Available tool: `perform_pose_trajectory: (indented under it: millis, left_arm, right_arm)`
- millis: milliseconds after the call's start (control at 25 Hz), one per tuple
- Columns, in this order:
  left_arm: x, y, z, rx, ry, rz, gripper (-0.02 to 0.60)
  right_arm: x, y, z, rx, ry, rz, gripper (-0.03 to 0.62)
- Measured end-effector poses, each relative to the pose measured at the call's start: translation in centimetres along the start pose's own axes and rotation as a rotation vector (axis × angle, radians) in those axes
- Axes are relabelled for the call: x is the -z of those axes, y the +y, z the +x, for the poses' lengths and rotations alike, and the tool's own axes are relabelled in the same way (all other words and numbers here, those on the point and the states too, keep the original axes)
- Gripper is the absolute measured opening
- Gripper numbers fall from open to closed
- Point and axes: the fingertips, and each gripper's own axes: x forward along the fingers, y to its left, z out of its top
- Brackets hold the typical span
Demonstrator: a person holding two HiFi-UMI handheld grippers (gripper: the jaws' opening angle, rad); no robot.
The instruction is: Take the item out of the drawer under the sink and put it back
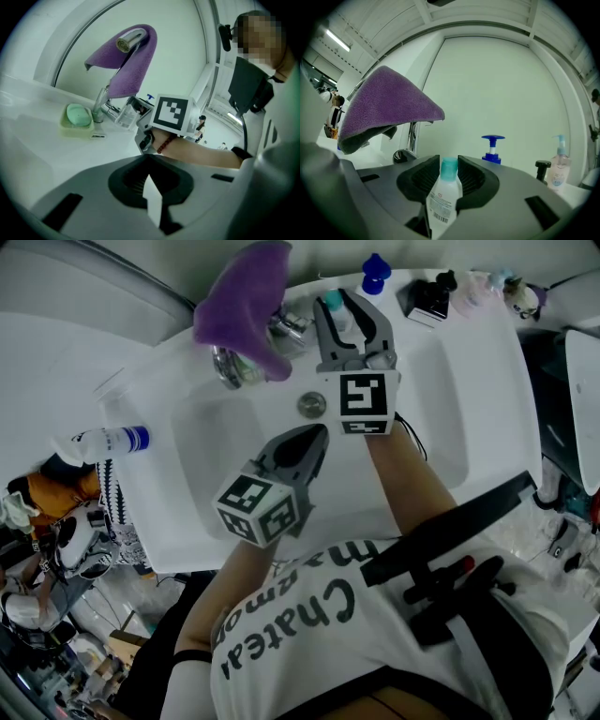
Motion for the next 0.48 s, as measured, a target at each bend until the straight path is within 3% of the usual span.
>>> perform_pose_trajectory:
  millis: [480]
  left_arm:
    - [-0.06,-0.01,-0.23,-0.010,-0.007,-0.003,0.009]
  right_arm:
    - [0.01,-0.21,-0.06,0.012,0.005,-0.011,0.132]
